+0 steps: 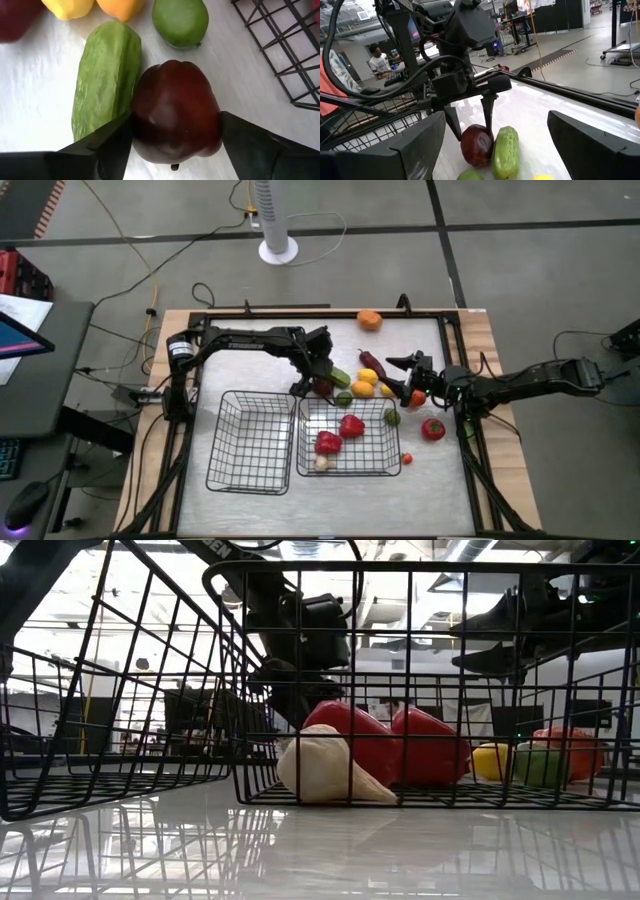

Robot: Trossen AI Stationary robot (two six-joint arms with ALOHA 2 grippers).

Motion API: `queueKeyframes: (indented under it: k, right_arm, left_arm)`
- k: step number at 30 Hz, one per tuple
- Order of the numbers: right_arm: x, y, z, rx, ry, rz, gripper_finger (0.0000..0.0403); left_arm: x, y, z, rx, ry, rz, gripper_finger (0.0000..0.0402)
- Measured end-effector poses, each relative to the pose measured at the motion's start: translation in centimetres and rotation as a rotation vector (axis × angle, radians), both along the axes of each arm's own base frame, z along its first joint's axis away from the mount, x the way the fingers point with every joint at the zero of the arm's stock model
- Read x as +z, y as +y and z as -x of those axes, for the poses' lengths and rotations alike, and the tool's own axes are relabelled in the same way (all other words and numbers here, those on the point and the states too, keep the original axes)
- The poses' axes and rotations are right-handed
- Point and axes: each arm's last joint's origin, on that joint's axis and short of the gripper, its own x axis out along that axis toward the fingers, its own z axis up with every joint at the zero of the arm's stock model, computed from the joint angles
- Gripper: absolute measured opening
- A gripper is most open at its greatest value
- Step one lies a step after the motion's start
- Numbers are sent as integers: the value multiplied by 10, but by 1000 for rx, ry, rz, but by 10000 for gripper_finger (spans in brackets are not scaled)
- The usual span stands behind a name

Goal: Sort produce into baskets
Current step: Put the apple into the left wire basket

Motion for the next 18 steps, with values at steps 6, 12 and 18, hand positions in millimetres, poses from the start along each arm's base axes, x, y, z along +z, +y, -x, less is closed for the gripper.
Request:
queueKeyframes:
  k: [6, 12, 18]
  right_arm:
    - [0, 0, 0, 0, 0, 0, 379]
    - [0, 0, 0, 0, 0, 0, 379]
    - [0, 0, 0, 0, 3, -1, 379]
  left_arm:
    - [0, 0, 0, 19, 8, 3, 238]
    - [16, 2, -2, 35, 40, -22, 234]
    - [51, 4, -7, 41, 34, -26, 234]
